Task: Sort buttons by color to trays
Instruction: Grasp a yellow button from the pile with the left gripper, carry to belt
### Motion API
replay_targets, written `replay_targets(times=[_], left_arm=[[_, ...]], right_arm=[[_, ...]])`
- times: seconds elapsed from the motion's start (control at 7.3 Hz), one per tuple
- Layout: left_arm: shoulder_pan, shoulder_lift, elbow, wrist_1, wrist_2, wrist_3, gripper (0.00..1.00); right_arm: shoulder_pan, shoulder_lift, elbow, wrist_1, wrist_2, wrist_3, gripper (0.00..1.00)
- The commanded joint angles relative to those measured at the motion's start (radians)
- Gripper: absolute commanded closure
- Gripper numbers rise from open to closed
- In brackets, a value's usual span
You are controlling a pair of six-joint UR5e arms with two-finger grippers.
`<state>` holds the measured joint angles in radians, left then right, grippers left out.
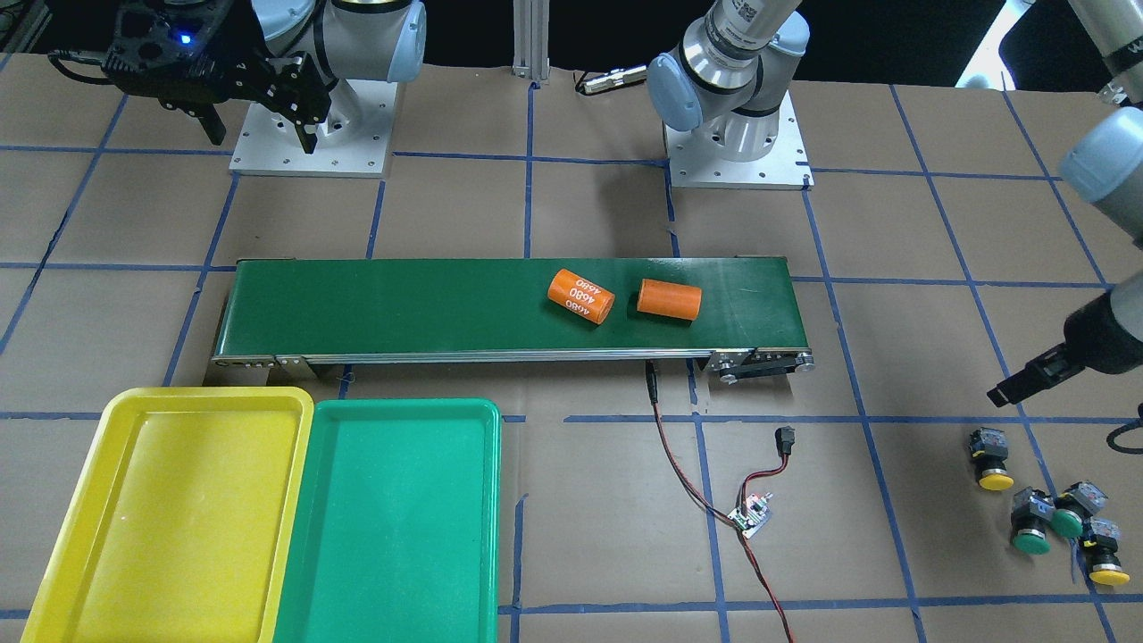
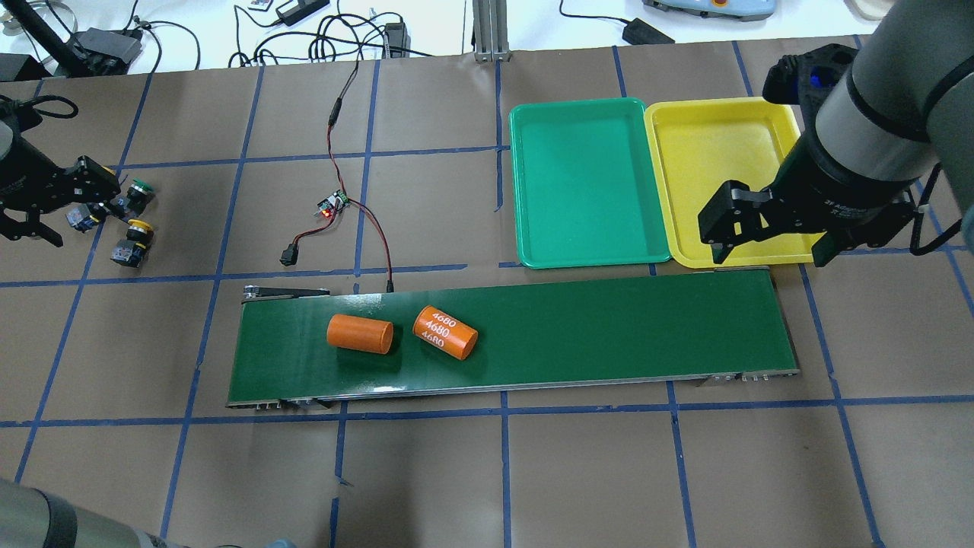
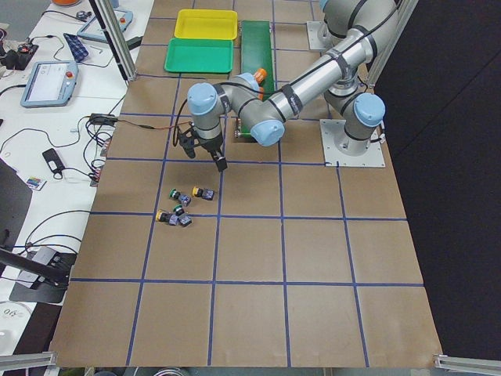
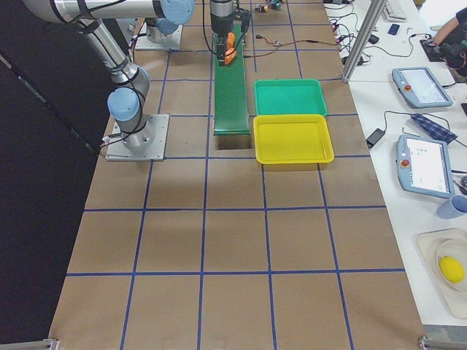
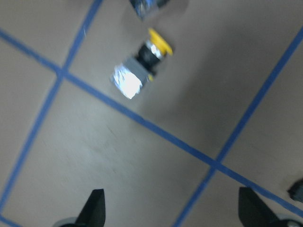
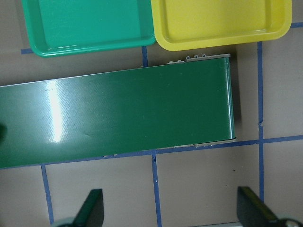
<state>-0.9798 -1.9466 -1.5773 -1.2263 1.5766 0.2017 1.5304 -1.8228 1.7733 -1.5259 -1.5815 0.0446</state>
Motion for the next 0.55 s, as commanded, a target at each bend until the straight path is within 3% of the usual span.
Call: replay_targets(times=[0.0,0.14,0.27,0.41], left_arm=[[0.010,-0.167,0.088,0.116,-0.003,0.355,0.00],[0.012,-0.210,0.089,0.178,-0.001,0.518,0.00],[0.013,-0.233,0.079,0.198,-0.001,0.629,0.00],[0.012,-0.248,0.065,0.202,0.002,0.631,0.00]], right_arm=[[0.000,0.000,-0.002,-0.008,0.005,-0.002,0.00],[-0.001,0.003,0.000,-0.093,-0.002,0.000,0.00],[0.000,0.003,0.005,-0.106,-0.003,0.011,0.00],[-0.001,0.002,0.018,-0.106,-0.005,0.014,0.00]])
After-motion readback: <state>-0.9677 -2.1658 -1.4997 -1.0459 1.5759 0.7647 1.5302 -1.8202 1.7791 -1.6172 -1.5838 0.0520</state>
